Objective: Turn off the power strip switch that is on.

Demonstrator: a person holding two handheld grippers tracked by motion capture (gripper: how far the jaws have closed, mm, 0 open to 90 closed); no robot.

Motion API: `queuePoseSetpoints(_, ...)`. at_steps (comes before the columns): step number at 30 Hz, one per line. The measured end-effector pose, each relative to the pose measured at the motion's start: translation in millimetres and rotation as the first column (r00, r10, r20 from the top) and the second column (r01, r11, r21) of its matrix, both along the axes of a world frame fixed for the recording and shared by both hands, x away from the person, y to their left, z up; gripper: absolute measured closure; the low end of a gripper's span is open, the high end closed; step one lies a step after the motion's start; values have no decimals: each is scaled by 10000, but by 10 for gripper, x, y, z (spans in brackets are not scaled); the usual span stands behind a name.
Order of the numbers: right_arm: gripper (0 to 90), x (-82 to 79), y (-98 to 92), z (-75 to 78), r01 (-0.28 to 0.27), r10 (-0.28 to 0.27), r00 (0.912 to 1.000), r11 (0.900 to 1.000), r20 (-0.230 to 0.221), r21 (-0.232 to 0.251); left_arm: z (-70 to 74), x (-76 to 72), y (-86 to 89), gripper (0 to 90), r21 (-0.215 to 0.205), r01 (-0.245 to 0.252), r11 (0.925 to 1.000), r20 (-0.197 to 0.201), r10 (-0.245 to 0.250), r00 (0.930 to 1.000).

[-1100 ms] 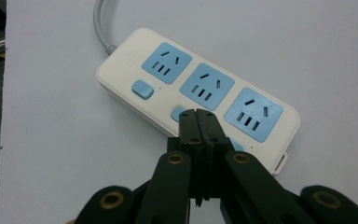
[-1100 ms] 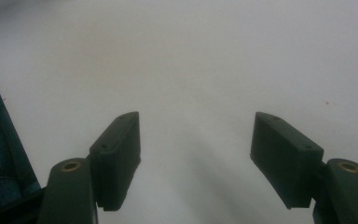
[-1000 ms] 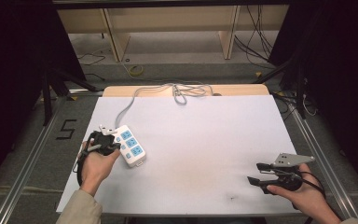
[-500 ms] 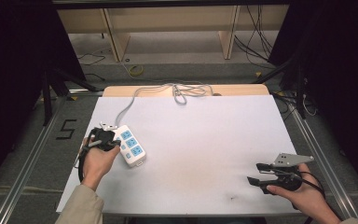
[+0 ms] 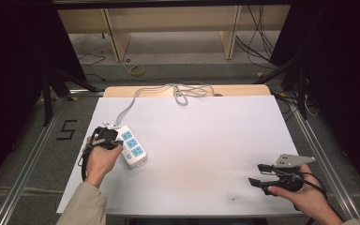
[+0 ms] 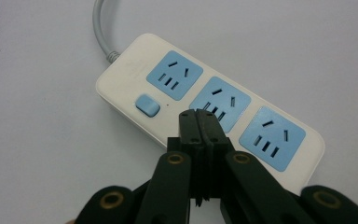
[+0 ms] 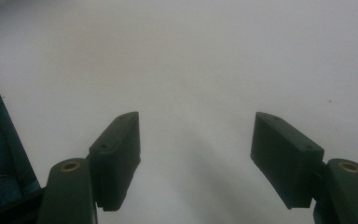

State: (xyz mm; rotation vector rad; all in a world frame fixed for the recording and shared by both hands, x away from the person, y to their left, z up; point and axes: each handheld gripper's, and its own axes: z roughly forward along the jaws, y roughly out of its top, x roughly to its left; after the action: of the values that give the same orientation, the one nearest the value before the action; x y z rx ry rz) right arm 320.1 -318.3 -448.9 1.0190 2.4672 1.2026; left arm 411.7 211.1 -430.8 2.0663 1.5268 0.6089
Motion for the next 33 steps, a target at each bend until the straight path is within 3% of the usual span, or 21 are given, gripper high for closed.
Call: queuePoseSetpoints(33,331,-6,12,-1,-46,46,10000,10000,-27,15,-119,186,-34,898,235,86,9997,-791,-67,9968)
